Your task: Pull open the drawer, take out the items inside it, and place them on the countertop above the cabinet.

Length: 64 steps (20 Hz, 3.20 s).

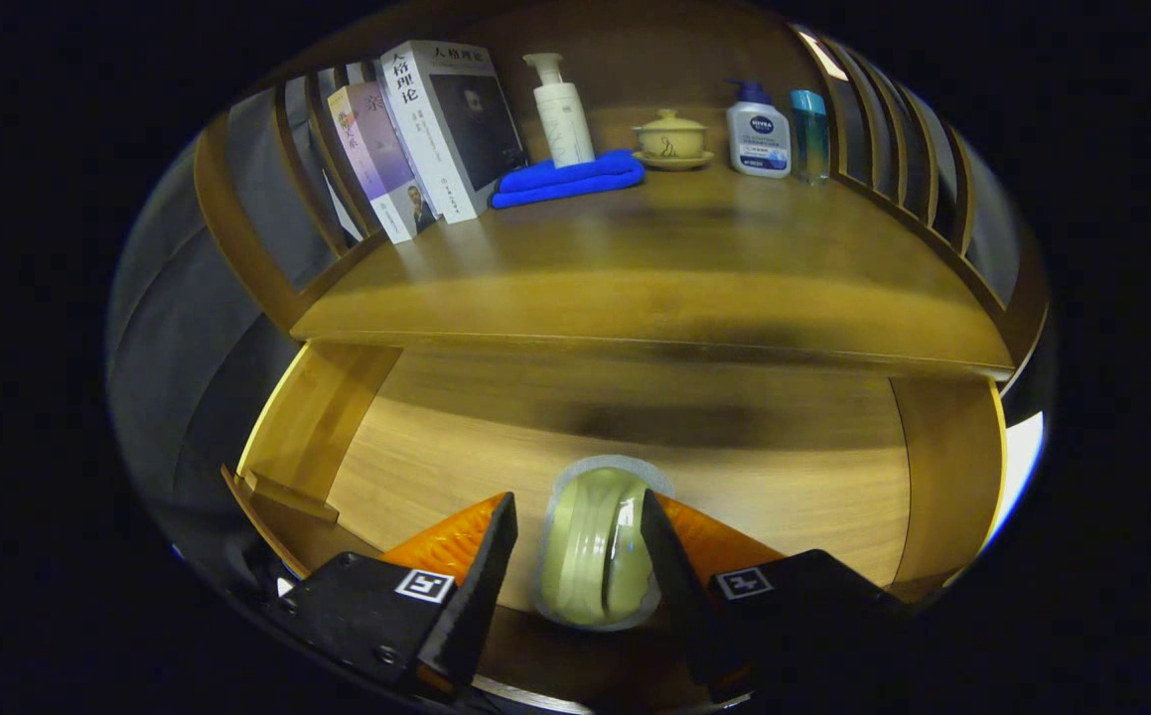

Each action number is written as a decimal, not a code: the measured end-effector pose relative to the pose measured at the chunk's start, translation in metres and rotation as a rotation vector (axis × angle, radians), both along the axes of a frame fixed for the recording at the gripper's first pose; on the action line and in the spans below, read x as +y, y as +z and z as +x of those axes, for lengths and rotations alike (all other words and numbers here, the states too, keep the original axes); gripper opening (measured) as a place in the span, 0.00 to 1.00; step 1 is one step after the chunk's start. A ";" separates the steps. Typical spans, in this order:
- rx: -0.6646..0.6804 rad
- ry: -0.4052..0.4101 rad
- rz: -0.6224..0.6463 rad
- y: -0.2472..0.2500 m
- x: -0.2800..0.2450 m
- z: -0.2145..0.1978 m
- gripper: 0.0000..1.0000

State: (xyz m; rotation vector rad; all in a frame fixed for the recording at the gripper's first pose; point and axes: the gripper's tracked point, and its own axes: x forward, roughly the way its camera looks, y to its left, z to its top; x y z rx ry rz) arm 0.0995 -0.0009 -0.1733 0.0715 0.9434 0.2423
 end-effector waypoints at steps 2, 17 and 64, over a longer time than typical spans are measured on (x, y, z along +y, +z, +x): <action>0.009 -0.008 0.007 -0.002 0.001 0.000 0.63; -0.212 0.027 -0.039 0.034 0.004 -0.002 0.20; -0.495 -0.147 0.101 0.140 0.026 0.138 0.71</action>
